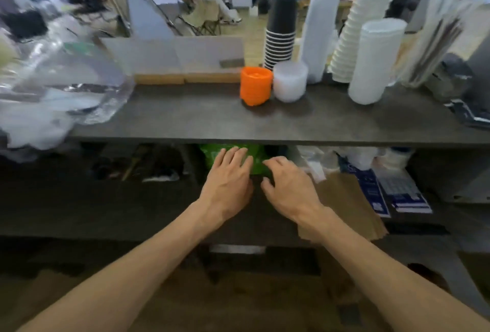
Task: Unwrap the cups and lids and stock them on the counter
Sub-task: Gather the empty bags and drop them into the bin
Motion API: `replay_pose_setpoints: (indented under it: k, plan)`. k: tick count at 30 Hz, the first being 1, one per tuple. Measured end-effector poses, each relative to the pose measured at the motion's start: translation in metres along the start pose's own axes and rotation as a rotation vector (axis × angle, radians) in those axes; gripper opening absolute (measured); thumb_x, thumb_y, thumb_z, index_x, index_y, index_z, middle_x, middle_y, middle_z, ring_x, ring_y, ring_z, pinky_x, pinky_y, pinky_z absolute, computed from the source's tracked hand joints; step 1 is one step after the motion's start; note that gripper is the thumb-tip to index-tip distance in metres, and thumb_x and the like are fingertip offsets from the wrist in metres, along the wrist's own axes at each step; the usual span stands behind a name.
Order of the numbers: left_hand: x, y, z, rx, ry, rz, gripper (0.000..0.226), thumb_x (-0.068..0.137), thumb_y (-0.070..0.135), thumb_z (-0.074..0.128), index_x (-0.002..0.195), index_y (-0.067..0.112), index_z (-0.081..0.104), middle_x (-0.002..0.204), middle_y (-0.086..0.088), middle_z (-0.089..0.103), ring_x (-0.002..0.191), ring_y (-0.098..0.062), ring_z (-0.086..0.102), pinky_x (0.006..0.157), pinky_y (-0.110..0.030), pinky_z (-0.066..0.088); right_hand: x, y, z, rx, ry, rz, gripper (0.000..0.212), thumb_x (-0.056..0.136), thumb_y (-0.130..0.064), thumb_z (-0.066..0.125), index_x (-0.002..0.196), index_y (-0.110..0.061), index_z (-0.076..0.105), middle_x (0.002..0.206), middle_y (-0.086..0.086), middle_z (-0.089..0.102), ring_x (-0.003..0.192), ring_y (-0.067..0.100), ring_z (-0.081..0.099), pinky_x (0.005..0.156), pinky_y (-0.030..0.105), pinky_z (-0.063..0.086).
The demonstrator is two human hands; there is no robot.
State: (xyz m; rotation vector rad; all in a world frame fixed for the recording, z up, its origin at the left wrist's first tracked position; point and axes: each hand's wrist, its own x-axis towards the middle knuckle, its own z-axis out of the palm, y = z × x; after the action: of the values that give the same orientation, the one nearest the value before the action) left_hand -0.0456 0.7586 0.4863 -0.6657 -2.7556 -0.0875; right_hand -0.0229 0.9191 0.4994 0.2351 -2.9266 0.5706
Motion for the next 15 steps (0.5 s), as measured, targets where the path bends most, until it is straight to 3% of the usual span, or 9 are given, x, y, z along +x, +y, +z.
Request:
replay_pose_setpoints:
  k: [4,8,15]
  plan:
    - [-0.036,-0.125,-0.039,0.078,0.034,-0.109,0.050,0.085,0.026,0.063,0.131,0.009,0.058,0.143,-0.014,0.053,0.137,-0.033,0.044,0.119,-0.048,0.026,0.053,-0.120,0.029,-0.019,-0.020,-0.102,0.039,0.094,-0.030,0.056,0.131,-0.016,0.058,0.131,0.004,0.058,0.116,0.025,0.059,0.097,0.041,0.051]
    - [-0.064,-0.223,-0.072,0.187,0.035,-0.199,0.054,0.088,0.030,0.060,0.138,0.012,0.052,0.150,-0.013,0.044,0.144,-0.032,0.033,0.122,-0.050,0.020,0.096,-0.214,0.052,-0.009,-0.048,-0.181,0.036,0.092,-0.030,0.055,0.125,-0.016,0.060,0.125,0.005,0.059,0.113,0.027,0.059,0.095,0.041,0.050]
    - [-0.086,-0.335,-0.100,0.244,0.157,-0.472,0.076,0.079,0.023,0.073,0.146,0.009,0.038,0.156,-0.023,0.024,0.148,-0.041,0.018,0.119,-0.063,0.015,0.160,-0.315,0.079,0.071,-0.047,-0.294,0.054,0.094,-0.028,0.063,0.143,-0.015,0.045,0.149,0.006,0.042,0.131,0.024,0.049,0.109,0.035,0.040]
